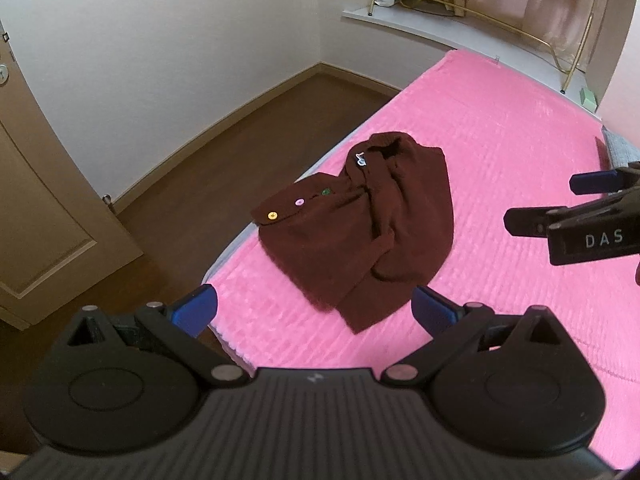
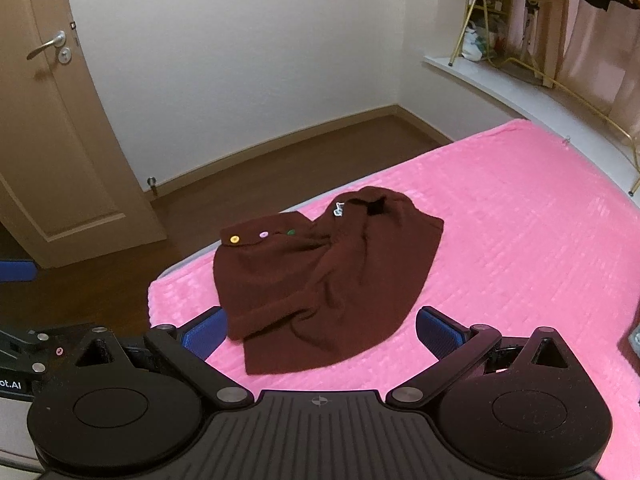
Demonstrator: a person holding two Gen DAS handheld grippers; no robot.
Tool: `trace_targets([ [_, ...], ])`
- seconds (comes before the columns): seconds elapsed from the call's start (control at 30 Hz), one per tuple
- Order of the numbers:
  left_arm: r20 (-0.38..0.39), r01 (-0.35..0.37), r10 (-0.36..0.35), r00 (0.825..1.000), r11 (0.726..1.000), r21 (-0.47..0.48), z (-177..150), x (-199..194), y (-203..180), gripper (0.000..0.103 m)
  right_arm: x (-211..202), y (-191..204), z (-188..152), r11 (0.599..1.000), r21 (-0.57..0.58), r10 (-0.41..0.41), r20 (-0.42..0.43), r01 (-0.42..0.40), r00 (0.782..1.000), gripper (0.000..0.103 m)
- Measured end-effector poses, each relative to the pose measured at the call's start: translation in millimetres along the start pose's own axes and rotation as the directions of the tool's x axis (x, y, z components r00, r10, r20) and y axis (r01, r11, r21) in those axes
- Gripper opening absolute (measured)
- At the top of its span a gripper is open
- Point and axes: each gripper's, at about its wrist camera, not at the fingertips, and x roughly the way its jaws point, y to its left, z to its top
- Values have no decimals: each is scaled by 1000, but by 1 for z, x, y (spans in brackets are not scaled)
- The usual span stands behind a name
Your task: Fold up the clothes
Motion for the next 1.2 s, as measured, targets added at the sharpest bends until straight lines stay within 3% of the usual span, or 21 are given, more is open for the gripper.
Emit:
trace_targets([
  [0.77,-31,-47,47,998,999,17,7,7,-20,102,26,-27,8,993,75,94,-65,-89,993,102],
  [1.2,-119,-27,45,992,989,145,14,43,-22,102,33,-36,1,993,112,36,-95,-25,995,102],
])
